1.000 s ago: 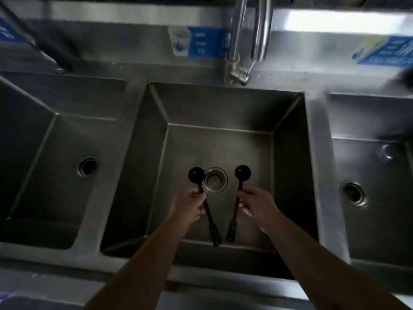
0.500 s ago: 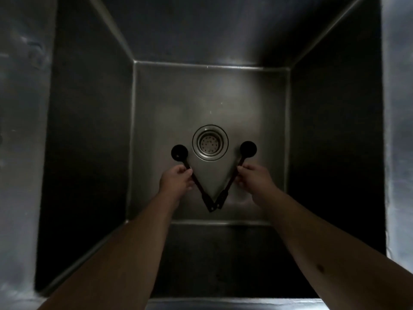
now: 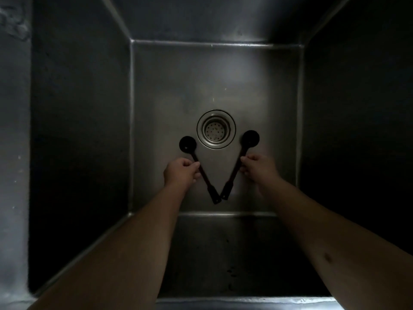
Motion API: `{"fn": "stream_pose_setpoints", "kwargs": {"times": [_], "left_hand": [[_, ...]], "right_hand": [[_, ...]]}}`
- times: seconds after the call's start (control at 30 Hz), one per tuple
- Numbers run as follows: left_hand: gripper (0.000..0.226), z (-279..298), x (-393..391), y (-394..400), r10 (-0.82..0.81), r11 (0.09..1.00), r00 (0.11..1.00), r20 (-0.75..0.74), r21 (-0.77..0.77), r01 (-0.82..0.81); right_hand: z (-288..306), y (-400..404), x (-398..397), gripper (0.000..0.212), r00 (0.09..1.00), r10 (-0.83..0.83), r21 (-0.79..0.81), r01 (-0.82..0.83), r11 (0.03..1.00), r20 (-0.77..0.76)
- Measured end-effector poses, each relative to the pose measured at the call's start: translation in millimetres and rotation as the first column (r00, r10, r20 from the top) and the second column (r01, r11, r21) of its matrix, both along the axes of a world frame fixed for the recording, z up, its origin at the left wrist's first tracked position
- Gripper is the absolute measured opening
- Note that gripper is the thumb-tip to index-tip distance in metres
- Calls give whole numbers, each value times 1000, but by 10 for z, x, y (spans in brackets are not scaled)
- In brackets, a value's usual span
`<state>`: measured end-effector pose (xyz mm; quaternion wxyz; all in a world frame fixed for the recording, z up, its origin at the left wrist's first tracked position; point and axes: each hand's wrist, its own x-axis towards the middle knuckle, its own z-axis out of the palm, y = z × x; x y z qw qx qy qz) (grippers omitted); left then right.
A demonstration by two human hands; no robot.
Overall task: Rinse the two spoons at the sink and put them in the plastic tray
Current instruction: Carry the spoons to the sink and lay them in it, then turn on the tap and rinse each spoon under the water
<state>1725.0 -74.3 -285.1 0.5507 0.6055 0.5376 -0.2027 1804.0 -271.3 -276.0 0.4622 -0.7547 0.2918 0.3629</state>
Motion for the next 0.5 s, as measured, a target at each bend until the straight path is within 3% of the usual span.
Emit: {"fn": "stream_pose_setpoints", "kwargs": {"times": [0.13, 0.27, 0.4, 0.5], "left_hand": [[27, 215, 38, 75, -106, 986, 994, -25, 127, 108], [28, 837, 224, 173, -192, 948, 981, -4, 258, 186], [58, 1584, 664, 227, -308, 933, 933, 184, 250, 258], [61, 2230, 1213, 291, -430, 874, 854, 291, 372, 313]], "right_hand": [[206, -31, -2, 24, 998, 51, -34, -49, 998, 37], [773, -30, 149, 28, 991, 72, -89, -61, 994, 116], [1566, 93, 657, 22, 959, 182, -106, -163, 981, 217], [2254, 283, 1183, 29, 904, 194, -116, -161, 980, 381]]}}
